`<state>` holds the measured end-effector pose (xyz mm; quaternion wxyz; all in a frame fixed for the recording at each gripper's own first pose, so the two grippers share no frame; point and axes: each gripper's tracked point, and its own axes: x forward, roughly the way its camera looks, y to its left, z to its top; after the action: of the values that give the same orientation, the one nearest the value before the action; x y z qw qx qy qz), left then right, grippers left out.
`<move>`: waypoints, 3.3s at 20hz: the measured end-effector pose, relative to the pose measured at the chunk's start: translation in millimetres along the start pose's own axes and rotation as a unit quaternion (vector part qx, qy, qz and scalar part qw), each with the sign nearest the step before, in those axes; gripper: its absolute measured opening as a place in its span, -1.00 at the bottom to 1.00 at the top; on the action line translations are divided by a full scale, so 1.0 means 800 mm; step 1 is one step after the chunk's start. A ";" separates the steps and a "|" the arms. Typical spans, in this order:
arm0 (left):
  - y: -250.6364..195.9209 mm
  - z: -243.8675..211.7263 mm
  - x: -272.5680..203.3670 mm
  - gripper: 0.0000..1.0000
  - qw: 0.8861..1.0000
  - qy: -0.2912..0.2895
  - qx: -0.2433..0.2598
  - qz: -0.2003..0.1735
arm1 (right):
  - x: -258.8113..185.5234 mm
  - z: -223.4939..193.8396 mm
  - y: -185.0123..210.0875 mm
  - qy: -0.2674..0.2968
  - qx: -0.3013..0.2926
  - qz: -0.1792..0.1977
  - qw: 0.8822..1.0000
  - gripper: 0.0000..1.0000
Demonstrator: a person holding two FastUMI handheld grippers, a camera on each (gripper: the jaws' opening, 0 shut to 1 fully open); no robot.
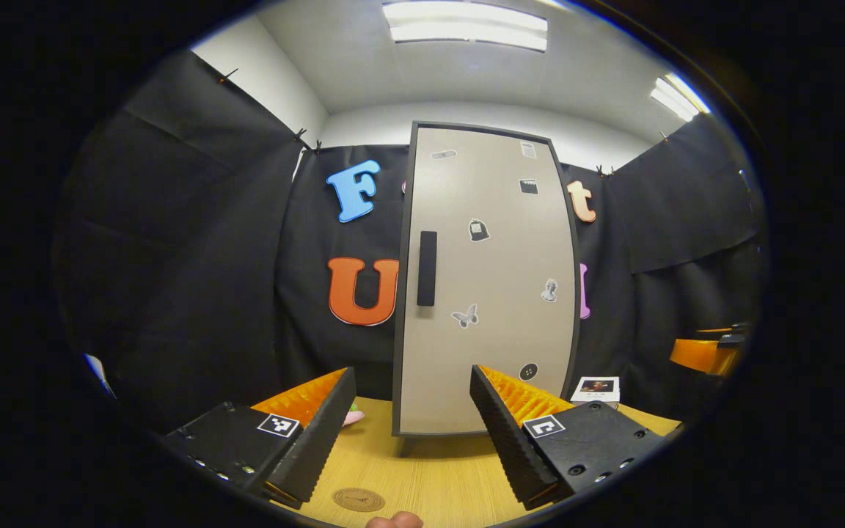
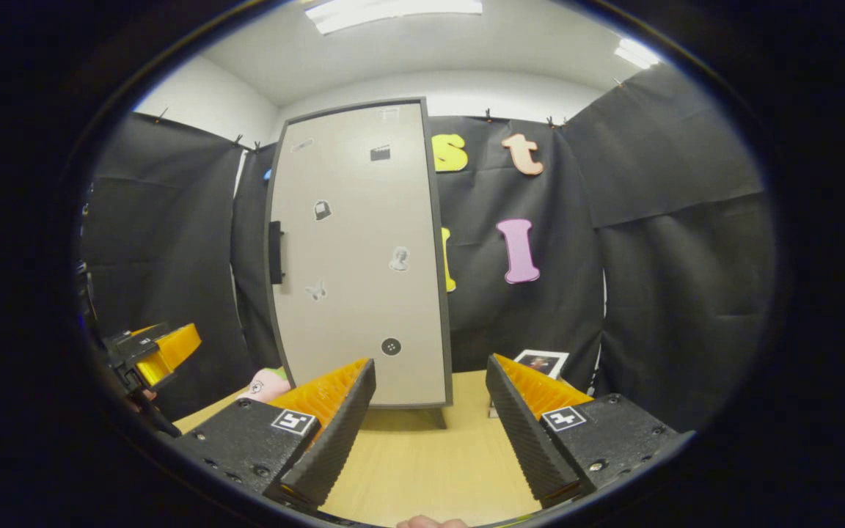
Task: Open the cabinet door with the right hand, grasp the bottle in the cabinet with the left hand and place it on the coaster, then close the cabinet door with the right hand.
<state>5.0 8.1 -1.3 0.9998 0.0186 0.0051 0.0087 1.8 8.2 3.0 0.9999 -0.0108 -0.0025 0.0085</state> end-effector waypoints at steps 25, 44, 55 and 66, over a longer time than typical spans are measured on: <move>0.030 -0.016 -0.024 0.90 1.000 0.013 0.017 0.013 | 0.204 0.111 0.258 -0.015 -0.049 0.237 0.970 0.94; 0.060 -0.029 -0.037 0.90 0.998 0.029 0.043 0.034 | 0.342 0.127 0.390 0.012 -0.073 0.261 0.963 0.76; 0.088 -0.029 -0.031 0.90 0.997 0.035 0.039 0.053 | 0.368 0.124 0.396 0.040 -0.043 0.231 0.971 0.07; 0.078 -0.021 -0.029 0.90 0.998 0.022 0.037 0.034 | 0.371 0.110 0.388 0.067 -0.040 0.228 0.971 -0.55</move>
<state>-19.3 70.9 -15.9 0.9971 0.0560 0.0266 0.0434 292.9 325.2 86.0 0.9684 -0.0518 0.0663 0.2349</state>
